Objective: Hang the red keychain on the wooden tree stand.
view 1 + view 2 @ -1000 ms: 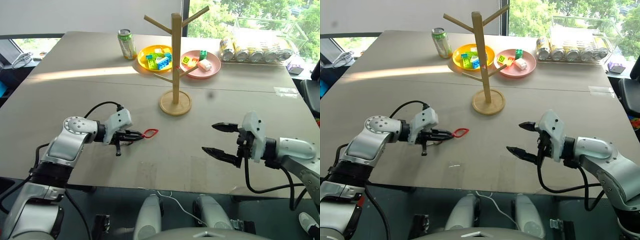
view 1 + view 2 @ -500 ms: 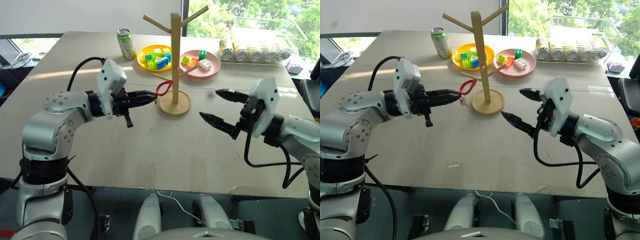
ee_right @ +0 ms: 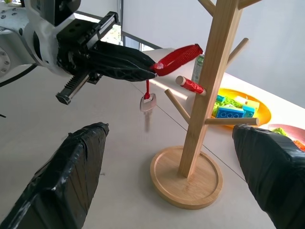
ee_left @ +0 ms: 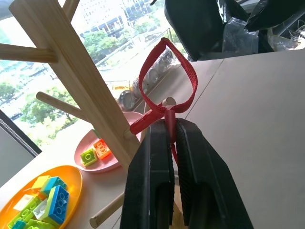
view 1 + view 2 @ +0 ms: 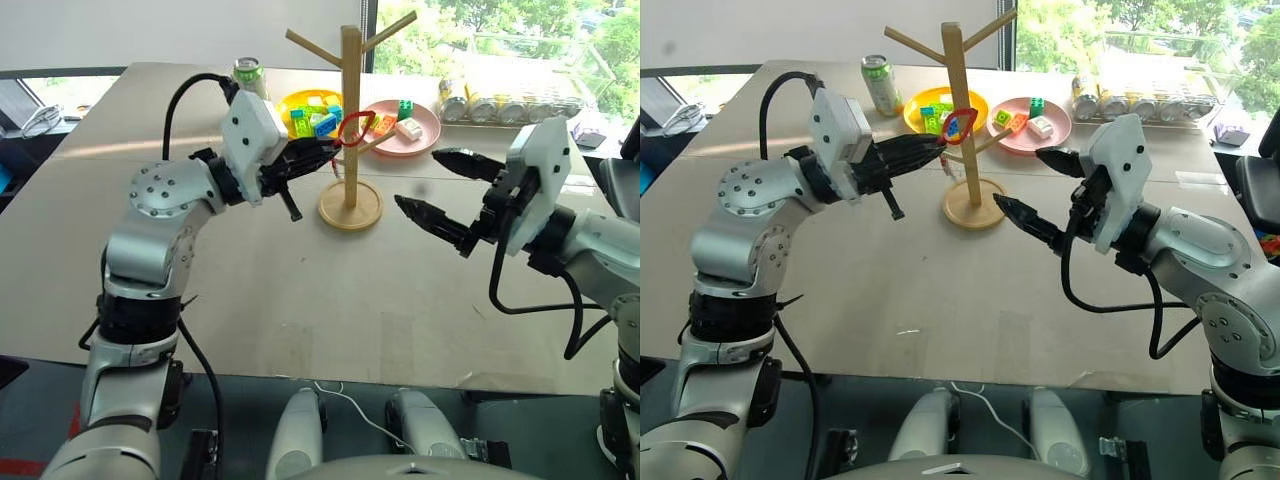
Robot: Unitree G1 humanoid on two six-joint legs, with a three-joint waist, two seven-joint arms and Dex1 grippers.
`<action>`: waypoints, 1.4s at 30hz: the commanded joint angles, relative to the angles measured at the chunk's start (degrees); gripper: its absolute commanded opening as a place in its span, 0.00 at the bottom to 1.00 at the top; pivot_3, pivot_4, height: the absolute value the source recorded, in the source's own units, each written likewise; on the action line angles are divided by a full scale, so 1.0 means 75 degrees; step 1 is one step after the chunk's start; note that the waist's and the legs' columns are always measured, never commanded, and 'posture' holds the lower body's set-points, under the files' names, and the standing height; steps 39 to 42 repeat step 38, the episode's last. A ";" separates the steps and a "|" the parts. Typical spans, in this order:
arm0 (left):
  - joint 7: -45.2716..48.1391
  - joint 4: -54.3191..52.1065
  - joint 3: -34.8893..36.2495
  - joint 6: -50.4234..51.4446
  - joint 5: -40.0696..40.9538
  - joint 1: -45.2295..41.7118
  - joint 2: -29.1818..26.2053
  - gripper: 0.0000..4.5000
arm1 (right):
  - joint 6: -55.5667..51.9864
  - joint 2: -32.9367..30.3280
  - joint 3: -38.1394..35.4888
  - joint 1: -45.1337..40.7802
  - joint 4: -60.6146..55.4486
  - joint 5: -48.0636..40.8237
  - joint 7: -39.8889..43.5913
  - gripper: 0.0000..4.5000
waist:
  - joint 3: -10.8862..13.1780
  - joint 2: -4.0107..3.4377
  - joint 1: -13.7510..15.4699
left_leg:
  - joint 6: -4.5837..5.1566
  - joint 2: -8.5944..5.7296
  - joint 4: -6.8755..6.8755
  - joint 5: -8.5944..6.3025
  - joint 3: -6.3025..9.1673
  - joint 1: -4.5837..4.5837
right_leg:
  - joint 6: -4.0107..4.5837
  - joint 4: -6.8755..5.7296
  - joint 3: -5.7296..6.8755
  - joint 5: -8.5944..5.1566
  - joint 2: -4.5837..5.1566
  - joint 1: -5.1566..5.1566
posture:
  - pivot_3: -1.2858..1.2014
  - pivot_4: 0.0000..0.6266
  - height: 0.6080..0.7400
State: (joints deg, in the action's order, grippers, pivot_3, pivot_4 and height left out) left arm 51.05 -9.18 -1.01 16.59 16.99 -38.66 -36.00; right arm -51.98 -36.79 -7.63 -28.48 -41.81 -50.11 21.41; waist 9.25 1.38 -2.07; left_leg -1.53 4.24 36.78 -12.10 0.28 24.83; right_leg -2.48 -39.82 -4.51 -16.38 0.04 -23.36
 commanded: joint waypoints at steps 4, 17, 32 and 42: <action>0.0036 0.0493 -0.0225 -0.1261 -0.0732 -0.0224 -0.0044 0.01 | 0.0034 -0.0143 -0.0258 -0.0042 -0.0303 -0.0182 -0.0240 1.00 | 0.0000 0.0000 0.0005 | 0.0000 0.0000 0.0000 0.0000 0.0000 0.0001 | 0.0000 0.0001 0.0000 0.0000 0.0001 0.0000 | 0.52 0.24 1.00; -0.0239 0.1493 -0.0439 -0.2422 -0.1586 -0.0485 0.0221 0.16 | 0.0114 -0.0293 -0.0286 0.0160 -0.0343 -0.0194 -0.0305 1.00 | 0.0000 0.0000 -0.0004 | 0.0000 0.0000 0.0000 0.0000 -0.0001 0.0001 | 0.0000 0.0000 0.0000 0.0000 0.0000 0.0000 | 0.52 0.24 1.00; 0.0895 0.0898 0.1530 0.3642 0.1998 -0.0735 -0.1724 0.99 | 0.0226 -0.1198 -0.0312 0.0060 0.0679 -0.0187 0.1130 1.00 | 0.0014 0.0008 -0.0050 | 0.0000 0.0001 0.0000 0.0000 0.0006 0.0001 | -0.0001 -0.0003 0.0006 -0.0001 -0.0001 0.0000 | 0.52 0.24 1.00; 0.1462 0.1800 0.1914 0.4658 0.2627 -0.0825 -0.2555 0.99 | 0.0222 -0.1601 -0.0248 -0.0400 0.1552 -0.0176 0.1931 1.00 | 0.0018 0.0002 -0.0032 | 0.0001 0.0001 -0.0005 0.0000 0.0004 -0.0003 | 0.0000 0.0001 0.0007 -0.0002 0.0000 -0.0002 | 0.52 0.24 1.00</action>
